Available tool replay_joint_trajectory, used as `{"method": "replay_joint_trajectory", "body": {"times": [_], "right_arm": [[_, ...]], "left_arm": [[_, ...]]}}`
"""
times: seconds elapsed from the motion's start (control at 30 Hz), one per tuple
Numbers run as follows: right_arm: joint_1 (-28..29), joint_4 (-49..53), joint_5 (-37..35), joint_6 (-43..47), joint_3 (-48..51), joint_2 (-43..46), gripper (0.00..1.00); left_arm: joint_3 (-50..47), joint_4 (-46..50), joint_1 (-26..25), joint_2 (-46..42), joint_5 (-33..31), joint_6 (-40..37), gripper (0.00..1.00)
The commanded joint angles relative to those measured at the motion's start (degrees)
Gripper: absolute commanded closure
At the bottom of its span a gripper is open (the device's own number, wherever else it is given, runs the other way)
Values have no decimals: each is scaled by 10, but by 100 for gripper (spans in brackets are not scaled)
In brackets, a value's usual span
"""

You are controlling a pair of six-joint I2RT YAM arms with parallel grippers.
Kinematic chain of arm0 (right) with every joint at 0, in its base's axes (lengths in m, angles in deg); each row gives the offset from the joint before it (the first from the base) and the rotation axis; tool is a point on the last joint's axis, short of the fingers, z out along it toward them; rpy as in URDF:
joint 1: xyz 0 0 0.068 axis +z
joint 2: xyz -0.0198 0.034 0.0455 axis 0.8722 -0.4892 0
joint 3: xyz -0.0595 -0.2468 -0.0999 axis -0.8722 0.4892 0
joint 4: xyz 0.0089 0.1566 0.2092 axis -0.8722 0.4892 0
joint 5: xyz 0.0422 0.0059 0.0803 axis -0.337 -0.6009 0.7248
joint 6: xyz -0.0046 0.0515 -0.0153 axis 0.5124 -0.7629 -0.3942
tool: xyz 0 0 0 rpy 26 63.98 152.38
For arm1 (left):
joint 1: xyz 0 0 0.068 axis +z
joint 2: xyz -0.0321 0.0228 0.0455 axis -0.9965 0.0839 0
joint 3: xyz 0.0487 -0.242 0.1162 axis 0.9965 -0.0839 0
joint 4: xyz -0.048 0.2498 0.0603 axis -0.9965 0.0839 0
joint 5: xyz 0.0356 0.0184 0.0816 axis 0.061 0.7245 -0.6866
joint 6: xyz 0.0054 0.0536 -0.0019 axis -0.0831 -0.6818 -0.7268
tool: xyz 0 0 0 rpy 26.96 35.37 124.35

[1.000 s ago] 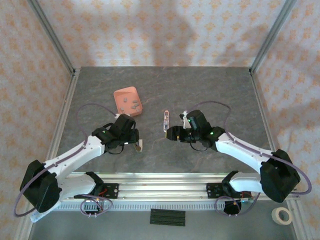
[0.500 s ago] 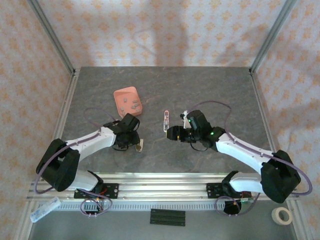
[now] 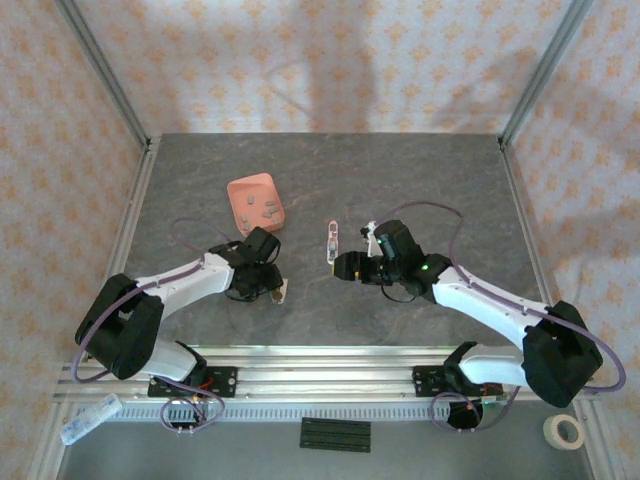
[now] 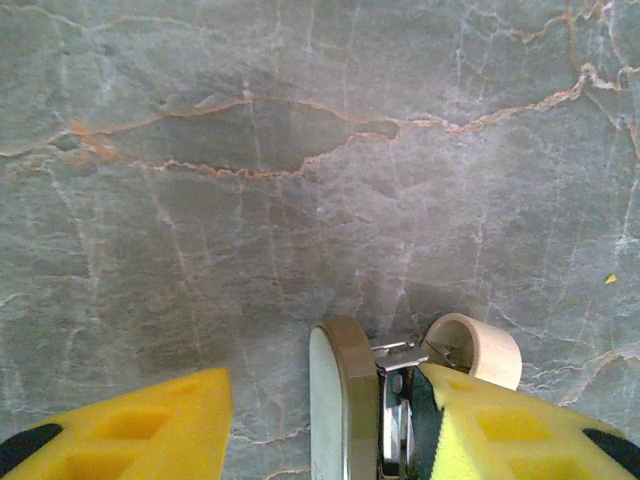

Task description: Load the staples into the stapler

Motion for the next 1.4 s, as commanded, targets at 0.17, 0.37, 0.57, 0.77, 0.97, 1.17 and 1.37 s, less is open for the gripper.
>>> {"method": "replay_joint_trajectory", "body": {"times": [0.17, 0.37, 0.57, 0.77, 0.97, 1.17, 1.37], "right_arm": [[4, 3, -11, 15, 8, 3, 33], [4, 4, -10, 17, 8, 1, 33], [3, 9, -13, 18, 9, 4, 33], [4, 14, -15, 21, 7, 8, 33], [4, 14, -16, 22, 4, 10, 33], [4, 11, -14, 20, 2, 10, 33], [8, -1, -7, 8, 2, 10, 34]], "left_arm": [[15, 2, 4, 33, 12, -13, 52], [18, 11, 4, 55, 15, -25, 53], [25, 15, 4, 71, 21, -36, 64], [32, 30, 3, 61, 18, -43, 71], [32, 43, -5, 22, -4, -47, 74], [25, 39, -11, -4, -27, -53, 79], [10, 24, -15, -10, -33, -55, 84]]}}
